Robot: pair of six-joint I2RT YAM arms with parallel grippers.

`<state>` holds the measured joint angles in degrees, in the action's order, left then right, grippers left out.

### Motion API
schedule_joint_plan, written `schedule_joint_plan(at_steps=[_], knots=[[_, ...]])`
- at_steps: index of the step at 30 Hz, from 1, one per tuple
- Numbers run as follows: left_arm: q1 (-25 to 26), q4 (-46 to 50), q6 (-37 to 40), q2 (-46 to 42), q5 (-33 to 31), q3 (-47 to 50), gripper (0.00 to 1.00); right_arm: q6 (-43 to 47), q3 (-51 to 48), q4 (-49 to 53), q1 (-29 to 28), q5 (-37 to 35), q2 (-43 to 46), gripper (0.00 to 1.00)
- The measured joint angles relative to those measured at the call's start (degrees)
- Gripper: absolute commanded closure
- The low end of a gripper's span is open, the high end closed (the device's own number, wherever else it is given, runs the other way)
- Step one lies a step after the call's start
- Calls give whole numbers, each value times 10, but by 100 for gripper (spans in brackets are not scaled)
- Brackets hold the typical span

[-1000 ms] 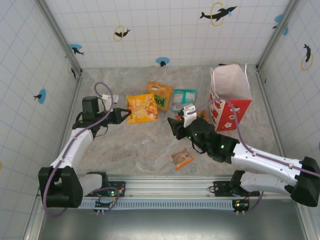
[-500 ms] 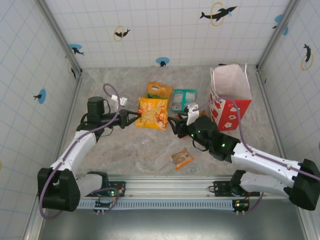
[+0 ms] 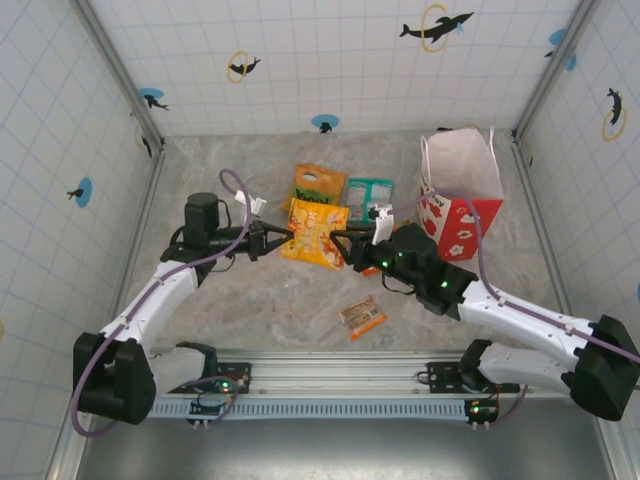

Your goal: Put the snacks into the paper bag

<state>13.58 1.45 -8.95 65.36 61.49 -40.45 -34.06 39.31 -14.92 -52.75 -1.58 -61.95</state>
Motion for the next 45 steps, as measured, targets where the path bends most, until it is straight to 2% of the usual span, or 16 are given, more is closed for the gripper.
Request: schedule_joint_plan(at_steps=[2, 7, 11, 16, 22, 28, 31, 38, 45], knots=[[3, -5, 0, 0, 0, 0, 100, -10, 0, -6, 3, 16, -4, 65], [6, -15, 0, 0, -3, -1, 100, -30, 0, -12, 3, 49, -21, 66], [6, -24, 0, 0, -7, -2, 100, -42, -1, -12, 4, 62, -28, 81], [7, -25, 0, 0, -19, -6, 98, -45, -1, -15, 5, 64, -27, 89], [10, -29, -5, 0, -30, -8, 75, -46, -7, -15, 8, 59, -16, 95], [10, -29, -14, 0, -49, -10, 32, -44, -17, -14, 21, 40, 12, 96], [10, -25, -20, 0, -76, -12, 21, -38, -17, -11, 26, 26, 29, 96], [10, -24, -45, 0, -147, -14, 7, 8, 3, 36, 61, -1, 53, 96], [25, -24, -51, 23, -174, -30, 6, 72, 94, 82, 151, -2, 54, 97]])
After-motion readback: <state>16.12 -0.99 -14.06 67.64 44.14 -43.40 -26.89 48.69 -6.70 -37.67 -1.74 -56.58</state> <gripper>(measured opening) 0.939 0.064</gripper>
